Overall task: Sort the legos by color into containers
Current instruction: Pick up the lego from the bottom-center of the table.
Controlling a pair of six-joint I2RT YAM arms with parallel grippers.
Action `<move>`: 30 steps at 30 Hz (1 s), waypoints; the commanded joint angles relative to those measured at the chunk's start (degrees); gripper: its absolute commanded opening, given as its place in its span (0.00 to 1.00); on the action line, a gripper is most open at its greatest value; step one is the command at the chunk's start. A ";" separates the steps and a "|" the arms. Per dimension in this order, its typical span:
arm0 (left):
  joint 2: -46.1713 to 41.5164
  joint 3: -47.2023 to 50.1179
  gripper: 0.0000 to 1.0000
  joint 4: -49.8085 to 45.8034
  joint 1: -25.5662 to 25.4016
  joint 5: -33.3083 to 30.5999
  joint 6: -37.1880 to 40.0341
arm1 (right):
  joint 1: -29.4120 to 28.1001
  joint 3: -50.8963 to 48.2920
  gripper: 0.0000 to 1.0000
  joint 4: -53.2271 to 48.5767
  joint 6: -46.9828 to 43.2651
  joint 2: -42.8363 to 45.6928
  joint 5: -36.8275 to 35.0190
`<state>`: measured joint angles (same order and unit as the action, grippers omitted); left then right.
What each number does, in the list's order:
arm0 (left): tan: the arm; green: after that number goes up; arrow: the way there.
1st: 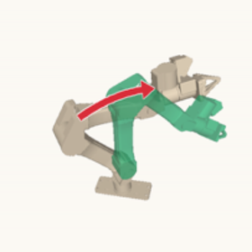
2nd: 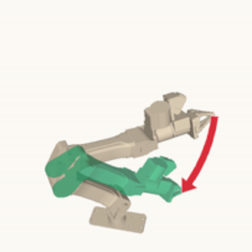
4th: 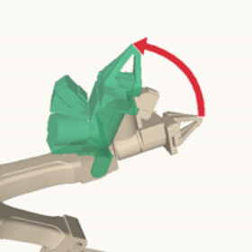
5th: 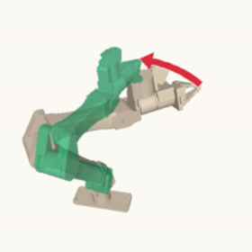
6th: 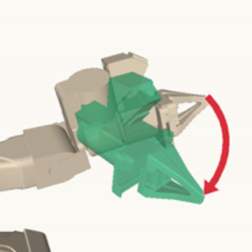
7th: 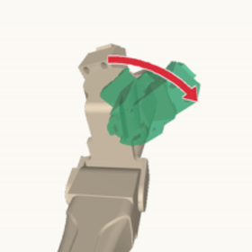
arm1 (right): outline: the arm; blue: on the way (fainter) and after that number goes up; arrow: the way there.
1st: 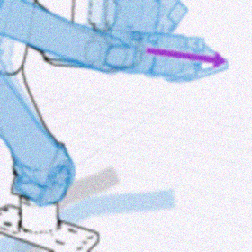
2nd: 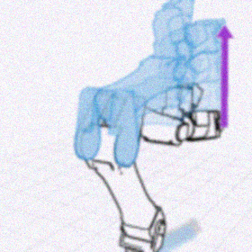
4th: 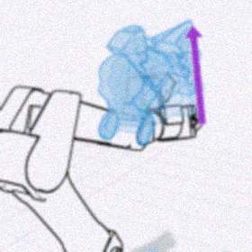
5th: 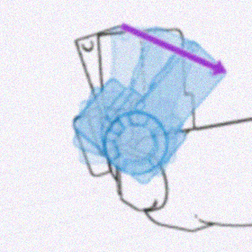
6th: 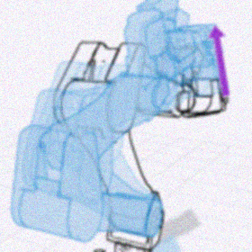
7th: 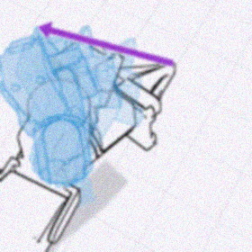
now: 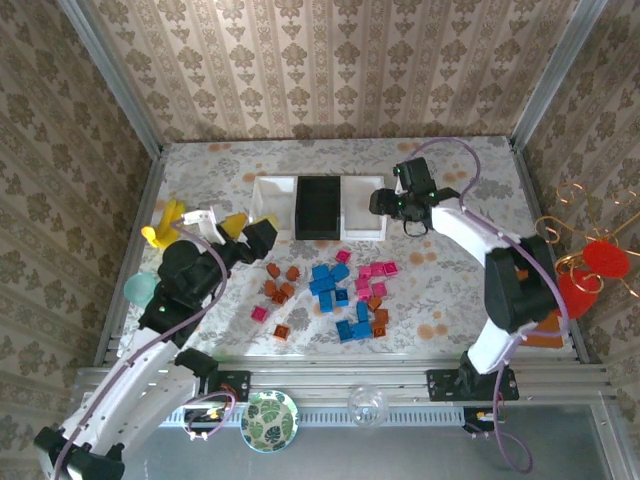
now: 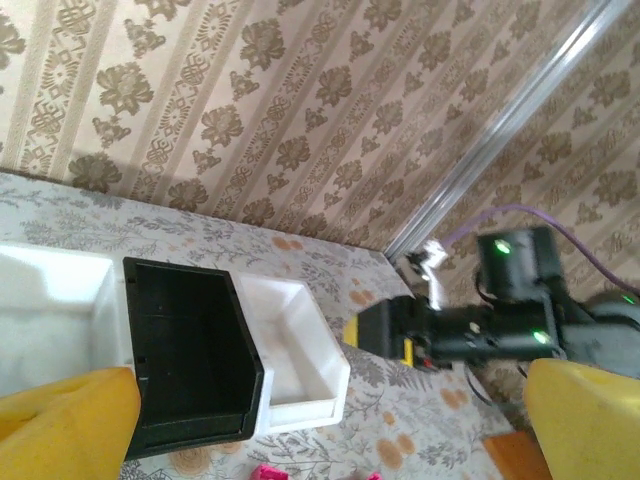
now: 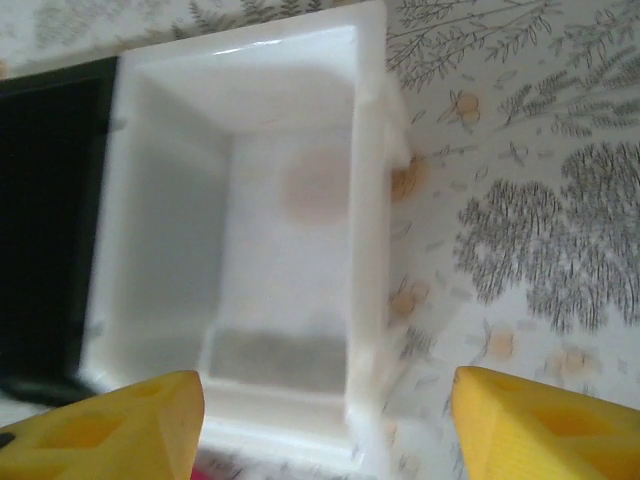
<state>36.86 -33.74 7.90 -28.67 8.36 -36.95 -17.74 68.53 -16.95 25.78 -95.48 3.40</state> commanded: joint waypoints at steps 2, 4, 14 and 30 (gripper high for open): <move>-1.46 2.53 1.00 6.33 2.14 6.59 -7.19 | -4.75 -8.10 0.72 -3.55 4.53 8.97 -5.58; -2.30 3.55 1.00 7.40 3.88 7.33 -7.45 | -7.07 -12.30 0.74 -4.68 5.86 12.51 -7.00; -4.54 8.89 1.00 18.29 4.28 13.50 -8.21 | -20.28 -21.94 0.70 -4.19 5.75 20.12 -4.75; -8.80 10.19 1.00 14.83 5.28 11.06 -8.71 | -32.18 -13.50 0.70 -3.44 6.90 4.62 -7.80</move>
<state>29.82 -24.49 22.15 -23.90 21.56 -44.05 -49.47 52.84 -20.36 31.77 -89.54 -2.42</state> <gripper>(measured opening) 0.999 0.703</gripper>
